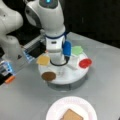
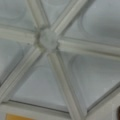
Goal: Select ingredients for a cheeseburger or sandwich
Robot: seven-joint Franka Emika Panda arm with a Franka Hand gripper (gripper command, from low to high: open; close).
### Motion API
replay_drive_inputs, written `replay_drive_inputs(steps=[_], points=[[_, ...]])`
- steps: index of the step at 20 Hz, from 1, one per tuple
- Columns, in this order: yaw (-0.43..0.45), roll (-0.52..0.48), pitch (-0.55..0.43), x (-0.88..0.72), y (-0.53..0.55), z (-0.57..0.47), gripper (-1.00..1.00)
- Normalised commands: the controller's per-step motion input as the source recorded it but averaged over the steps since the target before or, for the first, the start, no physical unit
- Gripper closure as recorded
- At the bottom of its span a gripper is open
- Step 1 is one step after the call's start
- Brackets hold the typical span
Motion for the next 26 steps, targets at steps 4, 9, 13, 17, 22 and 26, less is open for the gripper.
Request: replay_drive_inputs(steps=[4,9,13,17,22,26], points=[[-0.382,-0.005,0.044,-0.14,-0.19,0.17,-1.00],[-0.327,-0.029,0.044,-0.23,-0.35,0.11,-1.00],[-0.289,-0.009,0.056,-0.23,-0.38,0.06,-1.00],[-0.251,0.100,0.059,-0.18,-0.30,0.00,-1.00],[-0.206,0.168,0.052,-0.11,-0.24,-0.04,-1.00],[-0.143,0.288,0.085,-0.04,-0.25,-0.02,-1.00]])
